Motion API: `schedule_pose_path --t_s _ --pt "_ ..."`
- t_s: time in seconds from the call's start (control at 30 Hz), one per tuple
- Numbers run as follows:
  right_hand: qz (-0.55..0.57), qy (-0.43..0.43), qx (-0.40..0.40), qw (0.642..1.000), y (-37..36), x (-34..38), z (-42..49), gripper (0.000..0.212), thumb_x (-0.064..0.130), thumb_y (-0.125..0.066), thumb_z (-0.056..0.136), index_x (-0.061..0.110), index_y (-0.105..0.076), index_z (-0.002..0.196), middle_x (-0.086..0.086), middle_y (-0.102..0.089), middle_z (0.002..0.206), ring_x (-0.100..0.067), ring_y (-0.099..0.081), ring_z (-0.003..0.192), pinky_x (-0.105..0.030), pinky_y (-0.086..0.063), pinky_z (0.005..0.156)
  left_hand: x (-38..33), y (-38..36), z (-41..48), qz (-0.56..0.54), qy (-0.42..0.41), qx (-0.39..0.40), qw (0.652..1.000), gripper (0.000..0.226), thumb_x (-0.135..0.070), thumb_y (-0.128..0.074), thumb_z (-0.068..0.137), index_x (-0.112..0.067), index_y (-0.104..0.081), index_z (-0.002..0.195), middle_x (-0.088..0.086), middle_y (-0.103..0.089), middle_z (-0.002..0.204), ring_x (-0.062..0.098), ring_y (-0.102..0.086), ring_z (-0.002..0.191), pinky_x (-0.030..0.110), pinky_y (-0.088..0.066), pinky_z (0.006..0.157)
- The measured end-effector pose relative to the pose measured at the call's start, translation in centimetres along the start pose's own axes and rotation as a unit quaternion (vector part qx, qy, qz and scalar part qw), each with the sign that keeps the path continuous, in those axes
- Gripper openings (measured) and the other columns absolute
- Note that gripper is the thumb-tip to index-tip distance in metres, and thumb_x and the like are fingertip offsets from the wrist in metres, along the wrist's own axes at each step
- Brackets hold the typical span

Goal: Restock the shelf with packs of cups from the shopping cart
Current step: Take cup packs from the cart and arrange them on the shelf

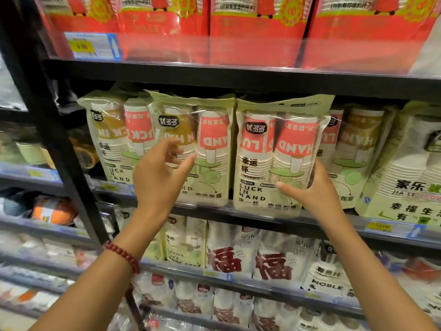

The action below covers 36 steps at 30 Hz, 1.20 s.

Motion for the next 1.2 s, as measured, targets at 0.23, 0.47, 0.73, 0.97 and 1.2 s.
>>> schedule_pose_path --t_s 0.23,0.47,0.73,0.97,1.2 --pt "-0.060 -0.035 -0.046 0.997 -1.5 -0.8 -1.1 0.072 0.042 -0.081 0.067 0.017 -0.048 0.125 0.001 -0.066 0.111 -0.020 -0.063 0.097 -0.038 -0.052 0.086 7.3 1.1 2.5 0.112 0.053 0.093 0.988 0.056 -0.059 -0.071 0.070 -0.015 -0.057 0.101 0.002 -0.063 0.093 0.018 -0.060 0.082 0.035 -0.051 0.068" --pt "-0.079 -0.033 -0.057 0.995 -2.9 0.0 -1.3 0.068 0.044 -0.078 0.070 0.015 -0.047 0.124 0.007 -0.062 0.104 -0.012 -0.059 0.087 -0.027 -0.047 0.077 7.4 0.3 3.5 0.100 0.000 0.131 0.986 0.037 -0.051 -0.071 0.074 -0.016 -0.060 0.079 -0.002 -0.066 0.074 0.017 -0.062 0.068 0.041 -0.054 0.063" --pt "-0.104 -0.037 -0.024 0.994 -2.8 0.5 -1.3 0.072 0.048 -0.076 0.071 0.019 -0.044 0.128 0.010 -0.055 0.113 -0.014 -0.056 0.103 -0.027 -0.042 0.082 7.9 0.7 3.6 0.040 0.009 0.154 0.987 0.038 -0.050 -0.073 0.072 -0.020 -0.066 0.092 -0.006 -0.068 0.082 0.009 -0.063 0.074 0.031 -0.055 0.066" --pt "-0.112 0.128 -0.263 0.950 -3.8 8.6 -4.0 0.072 0.034 -0.074 0.078 0.008 -0.041 0.136 -0.012 -0.042 0.138 -0.020 -0.033 0.129 -0.038 -0.029 0.110 10.9 4.1 4.9 0.008 0.061 0.044 0.997 0.039 -0.048 -0.074 0.074 -0.015 -0.070 0.095 -0.006 -0.069 0.081 0.010 -0.066 0.073 0.033 -0.057 0.068" --pt "-0.179 0.247 -0.238 0.922 -8.8 14.1 -0.7 0.059 0.034 -0.070 0.080 0.004 -0.050 0.127 -0.015 -0.050 0.128 -0.022 -0.037 0.120 -0.038 -0.033 0.107 15.0 5.4 6.0 0.089 0.102 -0.010 0.991 0.076 -0.059 -0.075 0.065 -0.010 -0.050 0.119 0.011 -0.053 0.117 0.025 -0.051 0.107 0.039 -0.047 0.086"
Point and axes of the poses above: each hand's wrist, its own z-axis towards the middle knuckle, its own y-axis out of the back of the hand, x = y × z, the point moved 4 cm from there along z, towards the middle knuckle
